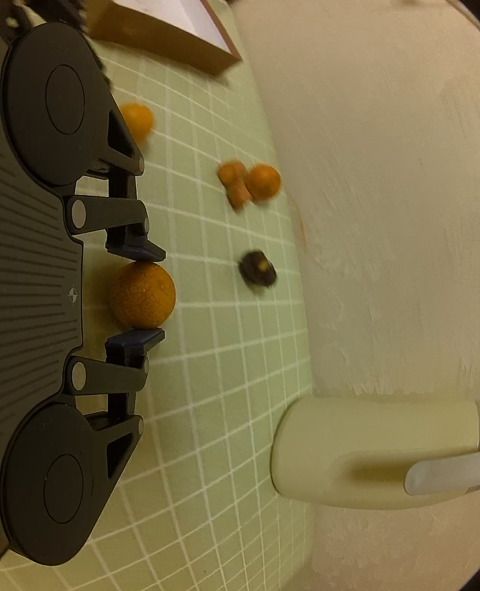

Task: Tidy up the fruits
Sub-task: 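Carry the dark fruit with the left tool while the right tool carries the orange to the box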

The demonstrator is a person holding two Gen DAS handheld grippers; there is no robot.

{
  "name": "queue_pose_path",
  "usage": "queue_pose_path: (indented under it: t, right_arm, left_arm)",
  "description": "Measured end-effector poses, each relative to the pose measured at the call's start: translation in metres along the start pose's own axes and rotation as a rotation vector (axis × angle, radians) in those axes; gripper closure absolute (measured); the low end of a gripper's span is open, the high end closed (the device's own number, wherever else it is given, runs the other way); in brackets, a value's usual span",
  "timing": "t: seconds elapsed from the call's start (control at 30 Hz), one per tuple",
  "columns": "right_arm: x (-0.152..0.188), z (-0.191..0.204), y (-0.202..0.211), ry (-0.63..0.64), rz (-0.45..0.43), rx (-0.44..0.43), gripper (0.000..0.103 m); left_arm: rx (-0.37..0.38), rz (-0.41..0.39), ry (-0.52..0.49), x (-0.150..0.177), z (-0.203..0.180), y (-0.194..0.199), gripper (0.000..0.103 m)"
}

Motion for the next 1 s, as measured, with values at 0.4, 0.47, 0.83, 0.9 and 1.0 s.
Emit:
queue_pose_path:
  t: [0.4,0.47,0.83,0.9,1.0]
  right_arm:
    - [0.031,0.015,0.017,0.042,0.009,-0.015,0.064]
    - [0.031,0.016,0.018,0.043,0.008,-0.017,0.064]
    - [0.04,0.034,0.039,0.047,-0.02,-0.052,0.064]
    - [0.042,0.038,0.045,0.05,-0.027,-0.059,0.064]
    - [0.046,0.046,0.056,0.056,-0.043,-0.077,0.064]
  left_arm:
    - [0.022,0.002,0.008,-0.002,0.002,-0.004,0.076]
    - [0.026,0.003,0.017,-0.002,0.003,-0.003,0.077]
    - [0.04,0.022,0.028,-0.002,0.015,0.017,0.077]
    - [0.035,0.015,0.026,-0.002,0.019,0.025,0.077]
    - [0.031,0.004,0.023,-0.001,0.025,0.037,0.077]
Point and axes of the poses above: each gripper's, at about its wrist camera, not at the fingertips, and y roughly against the way its jaws point, z to its left, x to its underside, the point moved 3 cm from there along -y, roughly the way its jaws point, and after that the axes turned 14 degrees about z, right-handed, at the moved point
